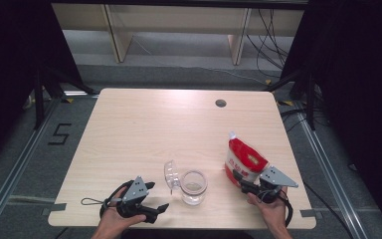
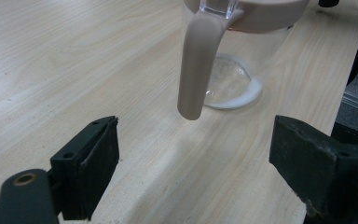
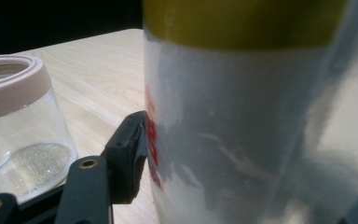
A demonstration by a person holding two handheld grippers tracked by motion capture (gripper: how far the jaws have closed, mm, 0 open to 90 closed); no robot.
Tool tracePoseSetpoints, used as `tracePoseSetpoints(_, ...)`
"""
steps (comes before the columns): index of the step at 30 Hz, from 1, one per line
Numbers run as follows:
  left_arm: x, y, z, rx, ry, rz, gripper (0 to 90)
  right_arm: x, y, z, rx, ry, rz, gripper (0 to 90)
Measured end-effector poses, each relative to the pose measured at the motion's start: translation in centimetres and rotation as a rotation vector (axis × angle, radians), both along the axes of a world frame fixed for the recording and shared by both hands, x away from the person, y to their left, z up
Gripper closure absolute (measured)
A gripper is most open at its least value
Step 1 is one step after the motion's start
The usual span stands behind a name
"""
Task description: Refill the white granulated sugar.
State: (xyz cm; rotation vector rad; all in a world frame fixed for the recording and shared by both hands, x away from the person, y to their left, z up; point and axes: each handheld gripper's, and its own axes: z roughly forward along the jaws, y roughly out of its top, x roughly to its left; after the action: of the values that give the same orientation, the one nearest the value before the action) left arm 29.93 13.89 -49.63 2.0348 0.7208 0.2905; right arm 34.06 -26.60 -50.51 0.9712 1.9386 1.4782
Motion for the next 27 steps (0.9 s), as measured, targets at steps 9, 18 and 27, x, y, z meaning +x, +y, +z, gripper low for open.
tracePoseSetpoints(9,-0.1,-0.2,0.0,-0.023,-0.001,0.0,15.6,0.1,0.0,-0.1,0.023,0.001,0.005,41.6)
tracePoseSetpoints(18,-0.1,-0.1,0.0,-0.018,0.0,-0.001,15.6,0.6,-0.1,-0.4,0.043,-0.023,0.036,42.6)
tracePoseSetpoints(27,-0.1,-0.1,0.1,0.002,0.001,0.001,15.6,1.0,-0.2,-0.5,0.036,-0.06,0.023,41.2)
